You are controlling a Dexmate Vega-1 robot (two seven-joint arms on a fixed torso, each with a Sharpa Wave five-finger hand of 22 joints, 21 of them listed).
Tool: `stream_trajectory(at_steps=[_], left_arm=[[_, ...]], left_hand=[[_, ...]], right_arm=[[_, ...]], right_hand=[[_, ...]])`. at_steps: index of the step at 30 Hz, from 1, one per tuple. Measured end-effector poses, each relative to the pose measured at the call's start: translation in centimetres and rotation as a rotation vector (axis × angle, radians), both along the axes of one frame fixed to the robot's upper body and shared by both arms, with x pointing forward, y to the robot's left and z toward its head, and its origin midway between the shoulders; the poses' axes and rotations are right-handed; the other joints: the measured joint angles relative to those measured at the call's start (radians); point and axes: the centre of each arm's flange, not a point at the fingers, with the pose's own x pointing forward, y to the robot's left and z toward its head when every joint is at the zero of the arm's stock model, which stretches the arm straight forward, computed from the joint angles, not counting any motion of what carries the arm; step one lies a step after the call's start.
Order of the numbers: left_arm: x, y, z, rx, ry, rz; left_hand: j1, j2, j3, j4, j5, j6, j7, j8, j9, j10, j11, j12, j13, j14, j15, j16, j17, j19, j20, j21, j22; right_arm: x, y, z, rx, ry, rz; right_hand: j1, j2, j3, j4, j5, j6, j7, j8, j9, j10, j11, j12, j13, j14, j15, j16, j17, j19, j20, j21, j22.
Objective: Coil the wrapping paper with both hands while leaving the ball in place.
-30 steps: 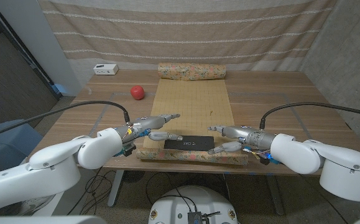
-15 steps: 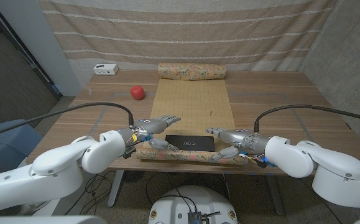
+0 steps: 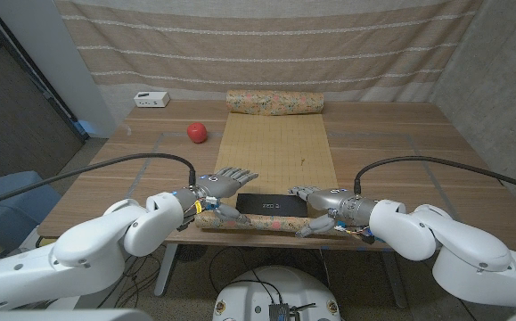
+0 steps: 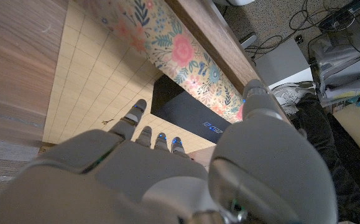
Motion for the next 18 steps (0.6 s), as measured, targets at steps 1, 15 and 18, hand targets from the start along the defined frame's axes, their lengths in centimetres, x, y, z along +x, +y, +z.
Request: stream_trajectory(at_steps=[1,15,18], left_arm=[[0.0,0.0,-0.1,0.004,-0.006,0.002],[1.5,1.1,-2.0,0.012,-0.143,0.02],[1.8,1.2,-2.5,-0.006,-0.195,-0.003]], left_hand=[[0.004,0.004,0.0,0.0,0.0,-0.004,0.004,0.0,0.0,-0.002,0.002,0.0,0.003,0.0,0.0,0.0,0.0,0.0,0.0,0.0,0.0],[0.087,0.05,-0.008,-0.019,-0.056,0.004,0.018,0.046,0.0,-0.003,0.003,0.072,0.013,0.039,0.003,0.064,0.0,0.121,-0.012,0.091,0.002],[0.113,0.042,-0.009,-0.021,-0.057,0.003,0.017,0.063,0.0,-0.003,0.003,0.084,0.011,0.094,-0.003,0.064,-0.003,0.17,-0.015,0.102,-0.001]], right_arm=[[0.0,0.1,0.0,-0.005,-0.003,0.0],[0.6,1.3,-0.4,-0.042,-0.099,0.006],[0.8,1.5,-0.5,-0.054,-0.112,0.004]], right_hand=[[0.0,0.0,0.0,0.0,0.0,-0.001,0.001,0.0,0.0,0.0,0.0,0.0,0.0,-0.002,-0.002,0.0,0.0,-0.002,-0.002,0.0,0.0],[0.026,0.008,-0.004,0.004,0.015,0.0,0.011,0.008,0.0,0.0,0.0,0.008,0.0,-0.007,-0.007,0.008,0.0,-0.007,-0.007,0.0,0.0],[0.03,0.004,-0.004,0.004,0.015,0.0,0.011,0.012,0.0,0.0,-0.001,0.012,0.0,-0.003,-0.011,0.008,0.0,-0.007,-0.007,0.0,0.0]])
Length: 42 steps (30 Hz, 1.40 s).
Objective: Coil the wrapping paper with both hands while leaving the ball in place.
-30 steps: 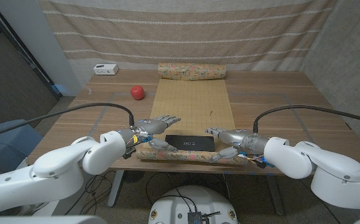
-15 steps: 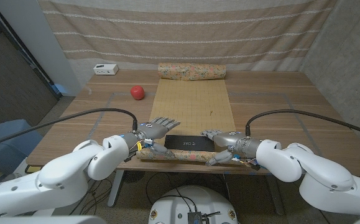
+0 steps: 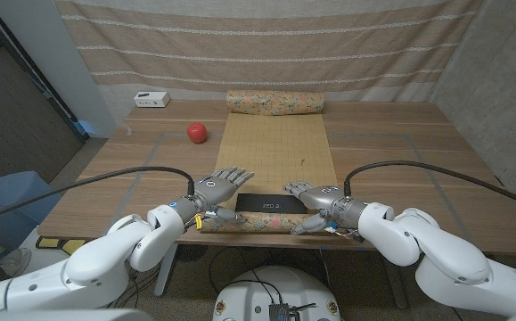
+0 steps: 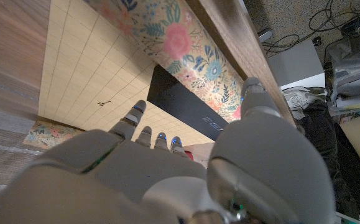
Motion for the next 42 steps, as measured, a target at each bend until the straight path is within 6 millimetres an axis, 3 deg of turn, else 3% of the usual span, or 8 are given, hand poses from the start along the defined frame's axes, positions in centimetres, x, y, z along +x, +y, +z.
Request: stream_trajectory(at_steps=[4,7,12,19,27,31,33,42], left_arm=[[0.5,0.3,-0.8,-0.022,-0.034,-0.016],[0.4,0.2,-1.0,-0.04,-0.065,-0.046],[0.6,0.4,-1.3,-0.078,-0.079,-0.077],[1.3,1.0,-1.1,-0.131,-0.043,-0.098],[2.0,1.2,-0.3,-0.185,0.083,-0.129],[2.1,1.0,-0.5,-0.206,0.161,-0.153],[2.1,1.0,1.5,-0.213,0.163,-0.174],[0.9,-0.2,3.7,-0.224,0.262,-0.266]], left_hand=[[0.056,0.026,0.002,-0.002,-0.01,-0.005,-0.005,0.034,-0.003,0.0,-0.011,0.032,-0.007,0.083,-0.027,0.0,-0.002,0.058,-0.004,0.01,-0.002],[0.093,0.05,0.004,-0.004,-0.021,-0.005,-0.005,0.064,-0.003,0.092,-0.031,0.061,-0.016,0.166,-0.057,0.0,-0.005,0.112,-0.003,0.017,-0.002],[0.116,0.057,0.0,0.0,-0.021,0.086,-0.03,0.101,-0.003,0.251,-0.083,0.084,-0.026,0.267,-0.095,0.0,-0.005,0.164,-0.003,0.018,-0.002],[0.131,0.073,-0.012,0.012,-0.021,0.191,-0.032,0.108,-0.007,0.329,-0.172,0.084,-0.032,0.3,-0.108,-0.016,-0.005,0.179,-0.001,0.018,-0.002],[-0.036,0.052,-0.102,0.071,-0.024,0.148,-0.023,0.037,-0.007,0.262,-0.13,0.022,-0.032,0.187,-0.097,-0.05,-0.002,0.109,0.007,-0.027,-0.002],[-0.154,-0.012,-0.18,0.109,-0.003,0.11,-0.014,-0.007,-0.005,0.216,-0.095,-0.014,-0.029,0.13,-0.066,-0.05,0.003,0.054,0.024,-0.059,-0.002],[-0.187,-0.039,-0.208,0.121,0.01,0.091,-0.012,-0.021,-0.005,0.195,-0.087,-0.026,-0.027,0.111,-0.052,-0.051,0.003,0.031,0.028,-0.07,-0.001],[-0.218,-0.063,-0.235,0.132,0.033,0.068,-0.007,-0.033,-0.005,0.155,-0.07,-0.043,-0.025,0.074,-0.031,-0.056,0.003,-0.004,0.028,-0.081,0.001]], right_arm=[[0.2,0.3,-0.1,-0.021,-0.009,0.0],[0.4,0.4,-0.1,-0.026,-0.011,0.0],[0.8,0.4,0.1,-0.037,-0.013,-0.003],[1.3,0.5,0.2,-0.051,-0.01,-0.008],[1.8,0.5,0.4,-0.052,-0.027,-0.011],[2.0,0.3,0.4,-0.047,-0.032,-0.017],[2.0,0.5,0.5,-0.045,-0.049,-0.003],[2.3,0.3,0.4,-0.035,-0.061,0.008]], right_hand=[[0.021,0.007,0.0,0.0,0.007,0.0,0.0,0.014,0.0,0.004,-0.011,0.014,-0.001,0.034,-0.021,0.015,0.0,0.022,-0.007,0.006,0.0],[0.054,0.016,0.0,0.0,0.021,0.0,-0.015,0.032,0.0,0.016,-0.034,0.027,-0.003,0.087,-0.035,0.029,0.0,0.062,-0.004,0.017,0.0],[0.089,0.031,0.0,0.0,0.032,0.054,-0.037,0.046,-0.003,0.108,-0.048,0.038,-0.003,0.162,-0.064,0.041,0.0,0.125,-0.003,0.028,0.0],[0.149,0.062,0.0,0.0,0.036,0.119,-0.052,0.046,-0.003,0.197,-0.066,0.042,-0.003,0.239,-0.098,0.051,0.0,0.182,-0.03,0.028,0.0],[0.238,0.099,0.008,-0.004,0.034,0.275,-0.101,0.071,-0.005,0.371,-0.091,0.059,-0.004,0.35,-0.109,0.063,0.002,0.247,-0.05,0.028,0.0],[0.262,0.108,0.008,-0.003,0.02,0.353,-0.141,0.078,-0.006,0.442,-0.156,0.062,-0.004,0.385,-0.112,0.07,0.003,0.262,-0.054,0.028,0.0],[0.28,0.11,0.007,-0.004,0.015,0.388,-0.153,0.081,-0.007,0.472,-0.173,0.062,-0.004,0.403,-0.112,0.074,0.004,0.269,-0.061,0.028,0.0],[0.304,0.127,-0.002,0.006,-0.013,0.426,-0.147,0.1,-0.007,0.519,-0.142,0.071,-0.004,0.442,-0.112,0.081,0.007,0.285,-0.067,0.028,0.0]])
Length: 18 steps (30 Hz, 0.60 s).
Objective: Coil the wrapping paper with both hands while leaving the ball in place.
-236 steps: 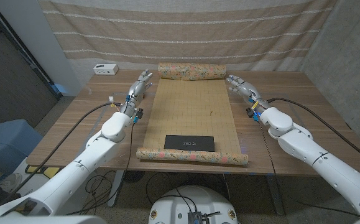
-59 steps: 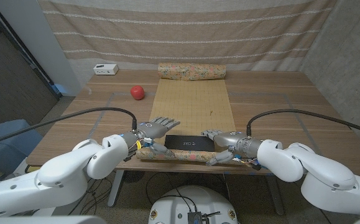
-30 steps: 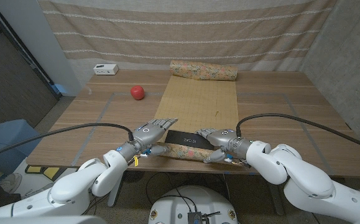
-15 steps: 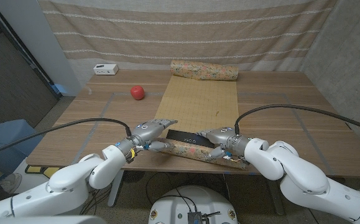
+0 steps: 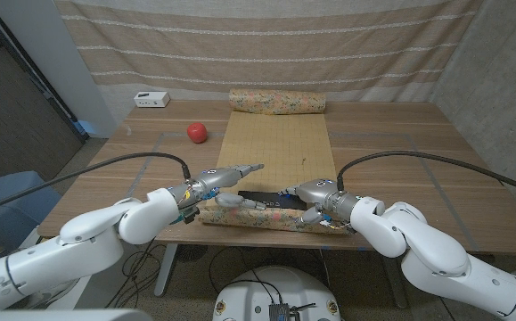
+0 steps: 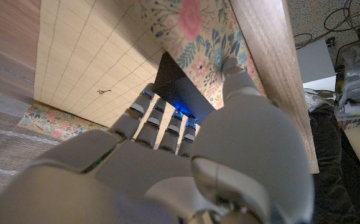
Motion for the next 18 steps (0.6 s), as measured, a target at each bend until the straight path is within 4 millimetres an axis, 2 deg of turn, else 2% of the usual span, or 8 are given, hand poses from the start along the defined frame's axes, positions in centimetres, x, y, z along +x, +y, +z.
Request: stream_trajectory(at_steps=[3,9,15,18], left_arm=[[-0.6,-0.5,0.7,0.017,0.017,-0.019],[-1.8,-1.4,2.0,0.086,0.044,-0.007],[-2.5,-2.3,1.7,0.175,0.042,0.043],[-2.5,-2.5,1.3,0.226,0.027,0.089]], left_hand=[[0.006,0.014,0.0,0.0,0.01,-0.023,0.003,-0.005,0.0,-0.02,0.01,-0.009,0.0,-0.018,0.007,0.0,0.0,0.0,0.0,0.0,0.0],[0.03,0.038,0.005,-0.007,0.024,-0.068,0.026,-0.015,0.0,-0.067,0.033,-0.024,0.004,-0.05,0.029,0.0,0.0,-0.024,0.002,-0.006,-0.002],[0.056,0.035,0.007,-0.023,0.03,-0.071,0.03,-0.015,0.0,-0.076,0.036,-0.026,0.004,-0.057,0.028,0.0,0.0,-0.031,0.001,-0.008,-0.002],[0.09,0.024,0.004,-0.044,0.039,-0.069,0.042,-0.015,0.0,-0.111,0.045,-0.03,0.004,-0.062,0.03,0.0,0.0,-0.033,-0.001,-0.008,0.0]], right_arm=[[0.1,-0.1,-0.1,0.003,0.001,0.002],[0.3,-0.2,-0.1,0.008,0.001,0.005],[0.4,-0.3,-0.1,0.012,0.001,0.007],[0.4,-0.3,-0.1,0.015,0.003,0.008]], right_hand=[[0.0,0.0,0.0,0.0,-0.005,0.009,0.009,0.0,0.0,0.004,0.004,0.0,0.0,0.005,0.005,0.0,0.0,0.008,-0.002,0.0,0.0],[0.0,0.0,-0.004,0.004,-0.01,0.014,0.014,-0.009,0.0,0.007,0.007,-0.007,0.0,0.005,0.005,0.0,0.0,0.009,-0.001,0.0,0.0],[-0.002,0.002,-0.009,0.008,-0.014,0.021,0.007,-0.013,0.0,0.013,0.005,-0.017,0.001,0.005,0.005,0.0,0.005,0.012,0.002,0.0,0.0],[-0.003,0.003,-0.009,0.008,-0.014,0.03,0.005,-0.021,0.0,0.013,0.005,-0.018,0.001,0.005,0.005,0.0,0.005,0.012,0.002,0.0,0.0]])
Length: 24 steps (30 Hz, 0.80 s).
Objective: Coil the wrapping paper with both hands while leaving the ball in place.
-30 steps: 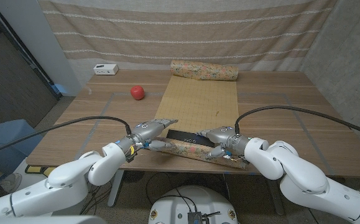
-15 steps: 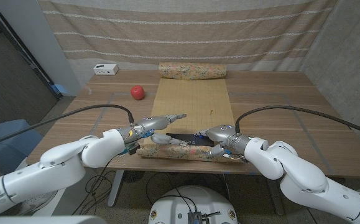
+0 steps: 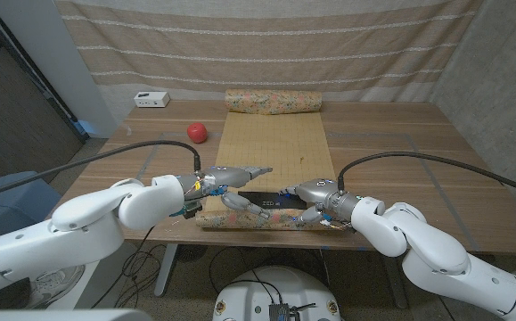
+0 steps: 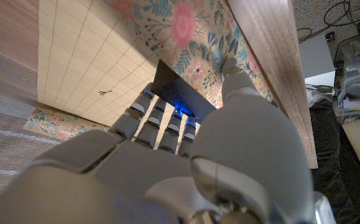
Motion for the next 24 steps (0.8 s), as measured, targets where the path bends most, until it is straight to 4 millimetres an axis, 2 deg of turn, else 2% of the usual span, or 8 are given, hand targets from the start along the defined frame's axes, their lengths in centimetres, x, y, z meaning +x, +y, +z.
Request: stream_trajectory(at_steps=[3,7,12,21,24], left_arm=[[-0.1,-0.4,-0.4,0.039,-0.017,0.02],[-0.1,-0.9,-1.0,0.098,-0.044,0.05],[0.0,-1.4,-1.7,0.151,-0.082,0.082],[1.2,-1.7,-3.0,0.233,-0.118,0.159],[1.6,-1.7,-3.4,0.245,-0.126,0.176]], left_hand=[[0.023,-0.01,-0.008,-0.016,0.012,0.0,0.011,0.0,0.005,-0.038,0.015,-0.004,0.005,-0.031,0.006,0.0,0.0,-0.017,0.002,0.0,0.0],[0.045,-0.006,-0.016,-0.024,0.024,-0.004,0.018,-0.004,0.005,-0.042,0.037,-0.011,0.009,-0.073,0.014,0.0,0.0,-0.047,0.003,0.0,0.0],[0.055,0.005,-0.021,-0.02,0.031,0.002,0.023,-0.003,0.005,-0.042,0.037,-0.002,0.014,-0.08,0.016,0.003,0.005,-0.049,0.0,0.007,0.005],[0.081,0.03,-0.021,-0.02,0.031,0.002,0.023,0.019,0.005,-0.042,0.029,0.033,0.016,-0.023,-0.004,0.019,0.002,0.045,-0.003,0.044,0.005],[0.111,0.061,-0.009,-0.031,0.015,0.002,0.023,0.031,0.005,-0.041,0.014,0.047,0.019,0.014,-0.022,0.026,0.002,0.086,-0.003,0.057,0.005]], right_arm=[[0.0,0.0,0.0,0.002,0.0,0.0],[0.1,0.0,0.1,0.004,0.001,0.001],[0.1,0.0,0.2,0.007,0.003,0.004],[0.2,-0.1,0.3,0.014,0.007,0.008],[0.2,-0.1,0.3,0.015,0.009,0.008]], right_hand=[[0.0,0.0,0.0,0.0,-0.004,0.001,0.001,-0.002,0.0,0.0,0.0,0.0,0.0,0.0,0.0,0.0,0.0,0.0,0.0,0.0,0.0],[0.0,0.0,-0.005,0.004,-0.004,0.001,0.001,-0.005,0.0,0.004,-0.004,-0.008,0.001,0.0,0.0,0.0,-0.001,0.0,0.0,0.0,0.0],[0.009,0.009,-0.007,0.001,-0.005,0.001,0.001,-0.007,0.0,0.004,-0.004,-0.012,0.001,0.0,0.0,0.0,-0.003,0.0,0.0,0.0,0.0],[0.009,0.009,-0.011,0.003,-0.008,0.01,-0.007,-0.021,0.0,0.0,-0.008,-0.016,0.001,0.0,0.0,0.0,-0.003,0.0,0.0,0.0,0.0],[0.009,0.009,-0.013,0.004,-0.008,0.01,-0.007,-0.022,0.0,0.0,-0.008,-0.017,0.001,0.0,0.0,-0.005,-0.003,0.0,0.0,0.0,0.0]])
